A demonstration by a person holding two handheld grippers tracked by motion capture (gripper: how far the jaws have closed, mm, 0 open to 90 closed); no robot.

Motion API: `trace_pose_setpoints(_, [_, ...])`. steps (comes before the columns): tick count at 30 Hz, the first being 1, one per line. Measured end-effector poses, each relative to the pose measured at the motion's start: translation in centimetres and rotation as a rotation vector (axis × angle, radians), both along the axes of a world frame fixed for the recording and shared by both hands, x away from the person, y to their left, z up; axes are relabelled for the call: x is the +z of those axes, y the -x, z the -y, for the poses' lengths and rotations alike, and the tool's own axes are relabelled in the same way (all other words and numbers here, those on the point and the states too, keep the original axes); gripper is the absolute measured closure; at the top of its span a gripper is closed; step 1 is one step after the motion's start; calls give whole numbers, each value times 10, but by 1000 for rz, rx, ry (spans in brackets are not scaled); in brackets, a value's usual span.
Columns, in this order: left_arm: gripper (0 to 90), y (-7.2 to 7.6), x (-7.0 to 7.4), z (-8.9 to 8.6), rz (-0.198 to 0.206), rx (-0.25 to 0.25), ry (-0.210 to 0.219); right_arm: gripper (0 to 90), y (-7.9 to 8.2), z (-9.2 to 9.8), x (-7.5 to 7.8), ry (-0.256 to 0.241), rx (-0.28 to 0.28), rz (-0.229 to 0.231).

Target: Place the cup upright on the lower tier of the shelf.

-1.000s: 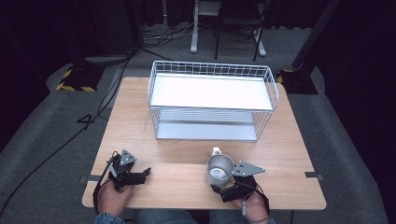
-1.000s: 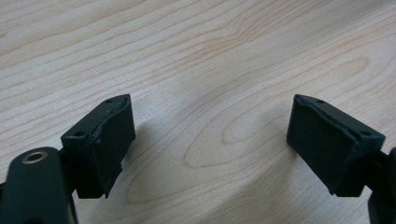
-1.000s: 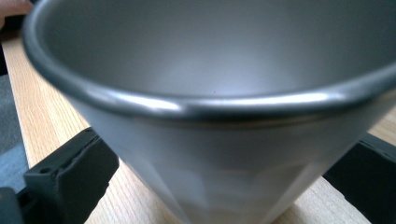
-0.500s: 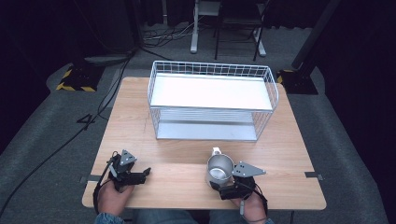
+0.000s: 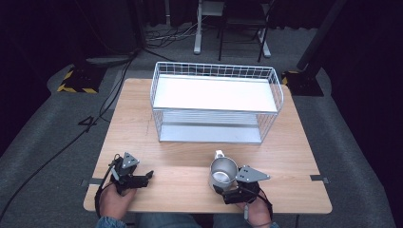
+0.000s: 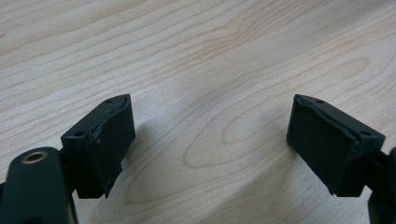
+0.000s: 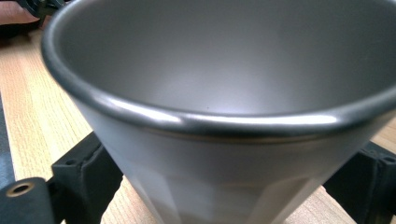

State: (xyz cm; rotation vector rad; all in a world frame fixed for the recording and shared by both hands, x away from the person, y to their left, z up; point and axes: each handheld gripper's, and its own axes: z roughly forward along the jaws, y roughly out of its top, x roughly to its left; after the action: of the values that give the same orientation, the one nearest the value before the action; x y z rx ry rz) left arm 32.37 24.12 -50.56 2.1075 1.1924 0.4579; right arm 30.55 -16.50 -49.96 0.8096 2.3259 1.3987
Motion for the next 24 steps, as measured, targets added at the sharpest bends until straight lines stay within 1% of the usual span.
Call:
trace_pose_setpoints(6, [157,0,0,0,-1,0,0,85,-3,-1,3,4,5,-3])
trace_pose_setpoints(9, [157,0,0,0,0,0,0,86,-8,-3,9,-3,6,3])
trace_pose_setpoints(11, [157,0,0,0,0,0,0,86,-9,-3,10,-3,7,5])
trace_pose_setpoints(14, [157,0,0,0,0,0,0,88,-14,-5,14,-14,9,20])
trace_pose_setpoints(18, [156,0,0,0,-1,0,1,89,-18,-5,17,-31,10,22])
trace_pose_setpoints(19, [156,0,0,0,0,0,0,90,-19,-6,18,-46,7,33])
trace_pose_setpoints(20, [157,0,0,0,0,0,0,90,-19,-6,18,-46,7,33])
trace_pose_setpoints(22, [157,0,0,0,-1,0,0,91,-21,-6,20,-59,6,53])
trace_pose_setpoints(23, [157,0,0,0,-1,0,0,91,-21,-6,20,-59,6,53])
trace_pose_setpoints(24, [157,0,0,0,0,0,0,91,-21,-7,22,-62,2,65])
